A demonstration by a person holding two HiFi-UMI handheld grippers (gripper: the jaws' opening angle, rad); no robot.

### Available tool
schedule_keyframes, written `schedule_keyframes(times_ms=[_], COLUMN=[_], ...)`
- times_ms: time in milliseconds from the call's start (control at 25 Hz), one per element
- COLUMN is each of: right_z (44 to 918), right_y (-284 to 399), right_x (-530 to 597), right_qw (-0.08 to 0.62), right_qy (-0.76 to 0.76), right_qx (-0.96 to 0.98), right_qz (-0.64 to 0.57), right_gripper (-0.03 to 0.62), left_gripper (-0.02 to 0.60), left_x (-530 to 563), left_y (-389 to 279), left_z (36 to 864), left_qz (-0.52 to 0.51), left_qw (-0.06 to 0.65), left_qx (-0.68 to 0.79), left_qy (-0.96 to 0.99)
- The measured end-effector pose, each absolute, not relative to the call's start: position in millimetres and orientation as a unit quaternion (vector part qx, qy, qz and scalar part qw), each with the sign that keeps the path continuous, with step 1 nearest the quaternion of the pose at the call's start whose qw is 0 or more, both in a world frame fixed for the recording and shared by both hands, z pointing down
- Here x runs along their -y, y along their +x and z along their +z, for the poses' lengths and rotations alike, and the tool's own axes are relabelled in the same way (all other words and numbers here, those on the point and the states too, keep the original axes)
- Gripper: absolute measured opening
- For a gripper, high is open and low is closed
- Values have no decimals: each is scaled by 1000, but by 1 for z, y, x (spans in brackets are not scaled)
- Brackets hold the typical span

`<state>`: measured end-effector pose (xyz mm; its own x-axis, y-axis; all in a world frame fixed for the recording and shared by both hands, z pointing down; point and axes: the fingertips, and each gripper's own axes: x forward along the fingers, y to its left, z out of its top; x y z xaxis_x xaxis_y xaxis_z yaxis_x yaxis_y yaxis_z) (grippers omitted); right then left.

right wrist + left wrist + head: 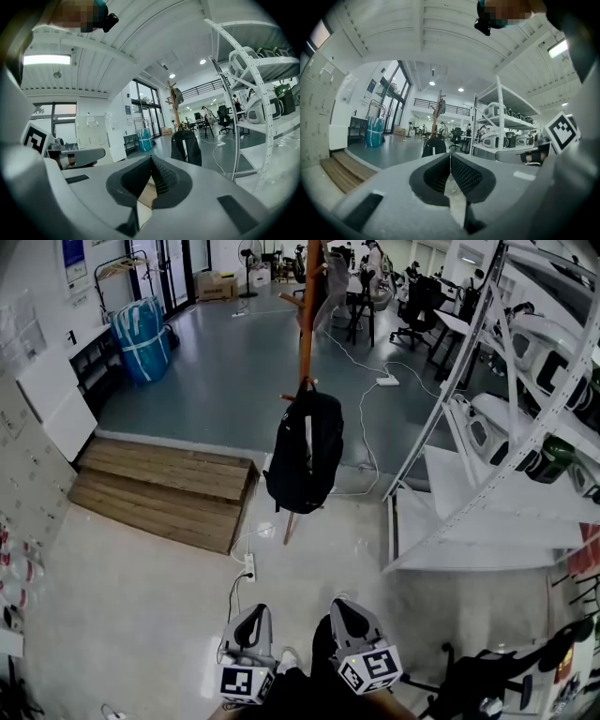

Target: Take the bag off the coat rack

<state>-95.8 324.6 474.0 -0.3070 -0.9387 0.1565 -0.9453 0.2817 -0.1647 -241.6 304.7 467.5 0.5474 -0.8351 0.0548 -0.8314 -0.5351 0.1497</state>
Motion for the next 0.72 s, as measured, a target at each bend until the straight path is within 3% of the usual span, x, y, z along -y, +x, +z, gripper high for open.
schedule_keyframes(times_ms=[480, 720], right_z=[486, 483], right_y=[-65, -48], right_x=[-242, -191], right_qw=[27, 32], right_qy=[578, 554], right_qx=[806, 822], right_qz=[125, 129], right_gripper=[6, 7], left_gripper=[20, 20], left_x=[-228, -181], left_y=[-202, -178], left_z=[464, 476], left_qz=[-29, 11], left_qw=[57, 76], left_qx=[473, 490], left_qy=[878, 868])
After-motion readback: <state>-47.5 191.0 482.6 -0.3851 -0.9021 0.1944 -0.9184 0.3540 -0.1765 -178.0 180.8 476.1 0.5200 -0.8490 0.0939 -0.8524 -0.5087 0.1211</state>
